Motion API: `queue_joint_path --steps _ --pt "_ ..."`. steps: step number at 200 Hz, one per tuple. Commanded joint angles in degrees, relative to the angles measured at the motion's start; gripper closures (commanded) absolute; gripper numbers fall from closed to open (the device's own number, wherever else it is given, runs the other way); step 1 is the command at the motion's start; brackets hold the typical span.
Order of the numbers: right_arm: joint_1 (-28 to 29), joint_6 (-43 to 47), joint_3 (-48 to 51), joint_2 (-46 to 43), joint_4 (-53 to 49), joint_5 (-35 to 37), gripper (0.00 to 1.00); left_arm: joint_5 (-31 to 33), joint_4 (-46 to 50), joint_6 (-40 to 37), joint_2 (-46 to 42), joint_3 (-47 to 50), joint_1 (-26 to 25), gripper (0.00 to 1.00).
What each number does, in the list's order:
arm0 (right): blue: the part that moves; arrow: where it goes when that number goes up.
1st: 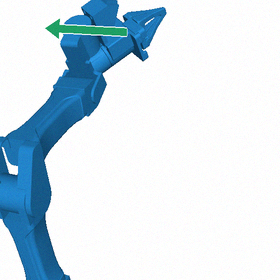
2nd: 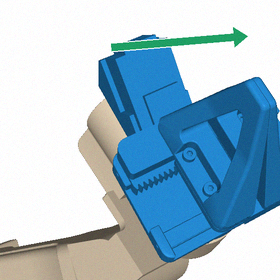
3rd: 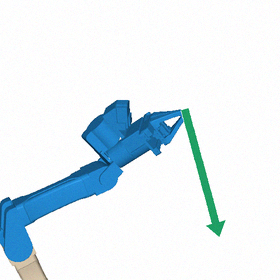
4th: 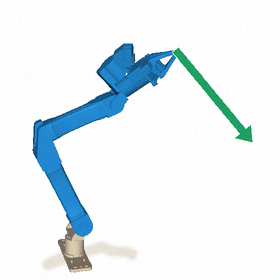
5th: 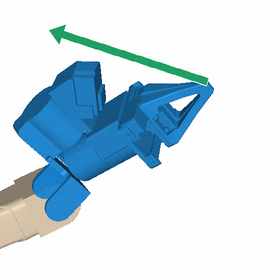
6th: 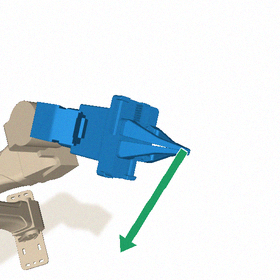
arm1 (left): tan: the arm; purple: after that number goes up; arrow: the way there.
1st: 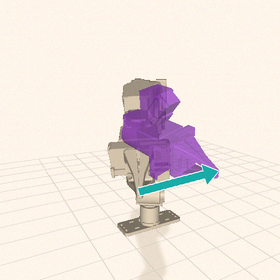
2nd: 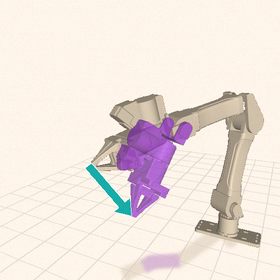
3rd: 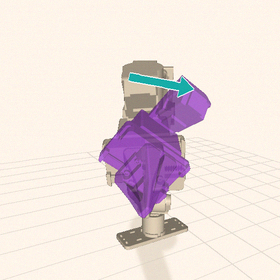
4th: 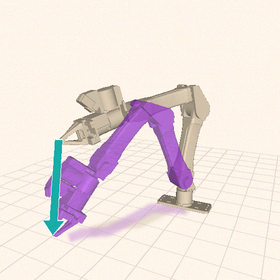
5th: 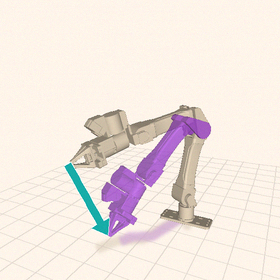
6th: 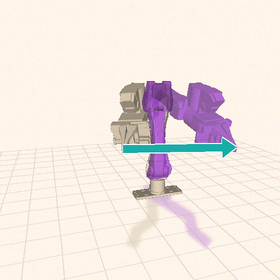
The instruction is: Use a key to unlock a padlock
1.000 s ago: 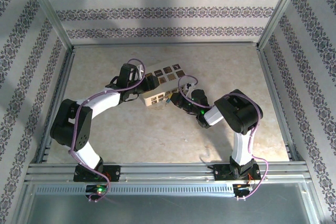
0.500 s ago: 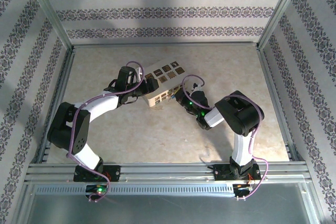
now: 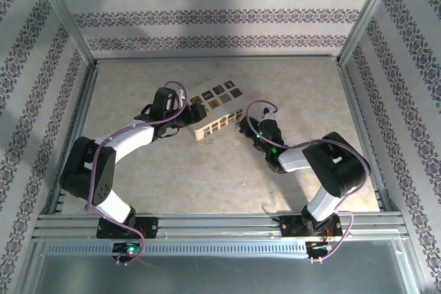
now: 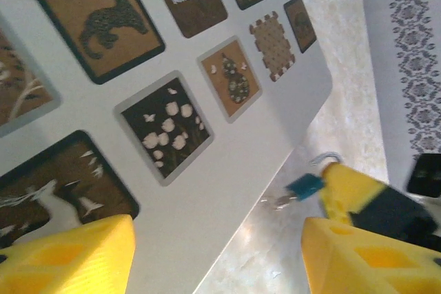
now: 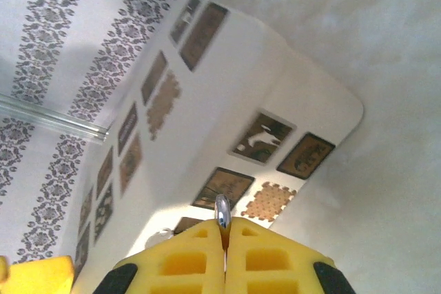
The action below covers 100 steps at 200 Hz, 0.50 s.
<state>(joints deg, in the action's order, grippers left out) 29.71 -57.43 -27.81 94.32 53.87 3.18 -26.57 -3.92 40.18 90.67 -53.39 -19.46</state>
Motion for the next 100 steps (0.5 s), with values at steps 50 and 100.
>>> queue_joint_path --steps 50,100 --pt "-5.29 18.97 -0.76 -23.24 -28.48 -4.76 1.0 21.69 12.86 -13.32 -15.36 -0.71 2.31 0.3" --pt "-13.12 27.15 -6.28 -35.4 -51.94 -20.13 1.0 39.04 8.99 -16.88 -28.73 8.34 2.41 0.15"
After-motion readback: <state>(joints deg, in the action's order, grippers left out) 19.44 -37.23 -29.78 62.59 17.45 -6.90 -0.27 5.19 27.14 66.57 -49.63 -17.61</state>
